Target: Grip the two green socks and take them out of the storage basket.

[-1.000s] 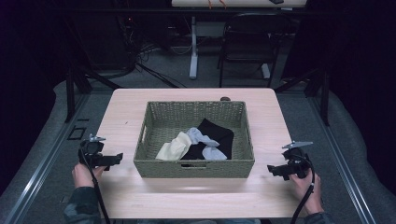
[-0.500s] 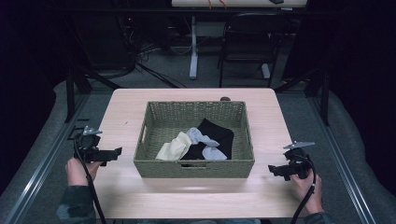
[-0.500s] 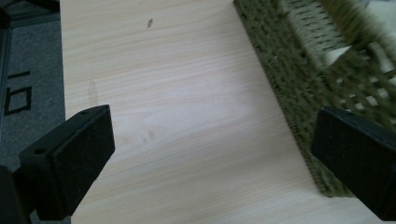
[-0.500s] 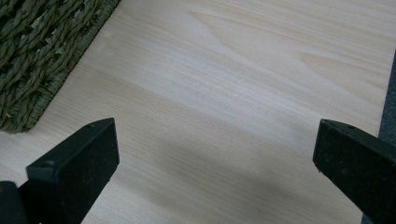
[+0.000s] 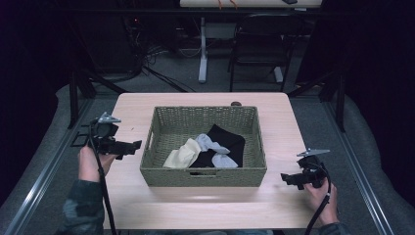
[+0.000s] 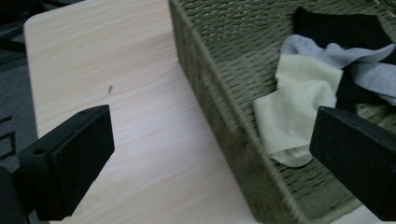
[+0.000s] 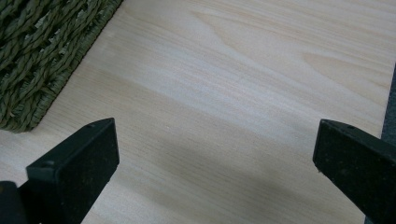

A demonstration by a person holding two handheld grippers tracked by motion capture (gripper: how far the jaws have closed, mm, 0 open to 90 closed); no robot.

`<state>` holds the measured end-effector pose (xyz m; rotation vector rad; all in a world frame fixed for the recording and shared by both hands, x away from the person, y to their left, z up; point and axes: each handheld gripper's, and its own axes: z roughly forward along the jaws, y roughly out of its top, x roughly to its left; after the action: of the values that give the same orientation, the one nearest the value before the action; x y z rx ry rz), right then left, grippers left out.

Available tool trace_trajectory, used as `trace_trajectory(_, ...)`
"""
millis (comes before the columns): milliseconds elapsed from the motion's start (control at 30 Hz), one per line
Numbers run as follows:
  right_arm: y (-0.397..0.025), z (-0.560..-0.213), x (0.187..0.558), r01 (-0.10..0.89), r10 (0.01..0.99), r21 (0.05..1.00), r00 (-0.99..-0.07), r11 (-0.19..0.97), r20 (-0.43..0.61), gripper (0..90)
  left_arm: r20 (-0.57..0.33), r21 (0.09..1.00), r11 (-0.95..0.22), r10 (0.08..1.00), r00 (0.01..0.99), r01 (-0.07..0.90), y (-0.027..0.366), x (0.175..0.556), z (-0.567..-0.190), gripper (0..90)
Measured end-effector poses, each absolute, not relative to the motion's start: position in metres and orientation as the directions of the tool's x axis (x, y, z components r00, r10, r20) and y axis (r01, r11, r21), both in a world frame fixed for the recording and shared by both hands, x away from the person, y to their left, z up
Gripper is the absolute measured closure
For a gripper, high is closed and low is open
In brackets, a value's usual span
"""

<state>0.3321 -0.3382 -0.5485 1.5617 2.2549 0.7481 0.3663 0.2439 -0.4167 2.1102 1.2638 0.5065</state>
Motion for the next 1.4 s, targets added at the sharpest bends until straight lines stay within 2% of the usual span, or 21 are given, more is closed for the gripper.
trace_trajectory(300, -0.338, -0.548, 0.332, 0.772, 0.928, 0.569, -0.37, 0.282, 0.042, 0.0, -0.011, 0.629, -0.429, 0.829, 0.56, 0.648, 0.201, 0.391, -0.419, 0.0)
trace_trajectory(767, -0.339, -0.548, 0.332, 0.774, 0.93, 0.569, -0.366, 0.278, 0.043, 0.0, -0.024, 0.531, -0.515, 0.784, 0.62, 0.673, 0.156, 0.417, -0.447, 1.4)
trace_trajectory(1400, -0.34, -0.547, 0.331, 0.772, 0.93, 0.574, -0.365, 0.275, 0.045, 0.0, -0.066, 0.477, -0.537, 0.767, 0.638, 0.696, 0.131, 0.435, -0.486, 9.2)
